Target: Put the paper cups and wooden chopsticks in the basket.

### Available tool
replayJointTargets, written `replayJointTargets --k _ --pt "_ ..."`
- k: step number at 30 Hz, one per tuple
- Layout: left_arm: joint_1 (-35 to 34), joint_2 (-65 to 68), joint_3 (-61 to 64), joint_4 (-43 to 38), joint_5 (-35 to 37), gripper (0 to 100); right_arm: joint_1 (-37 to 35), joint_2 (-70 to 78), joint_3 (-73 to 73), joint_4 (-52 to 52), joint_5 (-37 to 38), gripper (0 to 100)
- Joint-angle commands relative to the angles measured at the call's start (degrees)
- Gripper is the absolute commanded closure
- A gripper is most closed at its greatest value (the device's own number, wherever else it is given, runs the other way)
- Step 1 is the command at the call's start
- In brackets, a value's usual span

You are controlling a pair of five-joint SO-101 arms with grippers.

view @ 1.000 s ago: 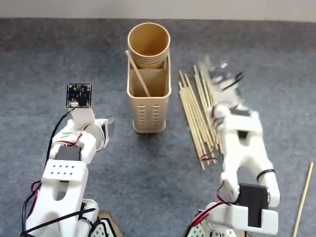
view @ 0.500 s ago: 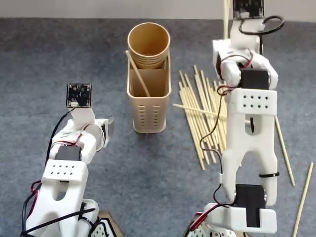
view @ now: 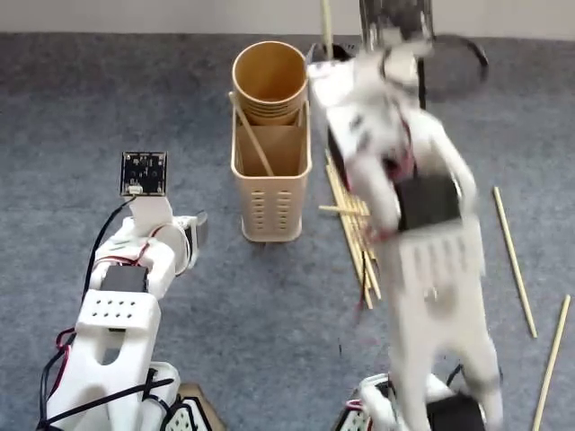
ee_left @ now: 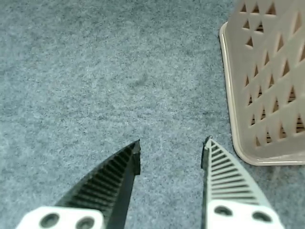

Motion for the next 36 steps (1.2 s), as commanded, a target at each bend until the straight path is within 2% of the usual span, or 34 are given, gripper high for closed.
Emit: replayJointTargets --k 1,7,10,20,23,27,29,36 --pt "0.6 -1.1 -0.3 -1.0 0.1 78 -4.3 -15.2 12.6 -6.4 2.0 99.4" --pt "0.6 -1.1 -0.2 -0.8 0.1 78 -8.8 -25.8 44.8 -32.8 1.8 99.4" --pt "0.6 -1.1 -0.2 -0.9 0.1 78 -10.2 -23.2 48.6 -40.6 2.1 99.4" --pt "0.6 -1.1 -0.2 -0.9 0.0 78 -9.9 -4.2 39.3 -42.7 1.8 99.4" --pt "0.6 -1.1 -0.2 -0.9 0.0 78 -9.8 -1.7 39.4 -45.5 2.1 99.4" --pt "0.6 -1.1 -0.2 -0.8 0.0 78 -8.1 -1.7 39.5 -43.2 1.9 98.7" --pt "0.6 -1.1 -0.2 -0.8 0.0 78 -7.5 -1.7 39.1 -40.2 1.8 96.4" --pt "0.6 -1.1 -0.2 -0.8 0.0 78 -7.5 -1.7 39.6 -39.8 2.1 85.2"
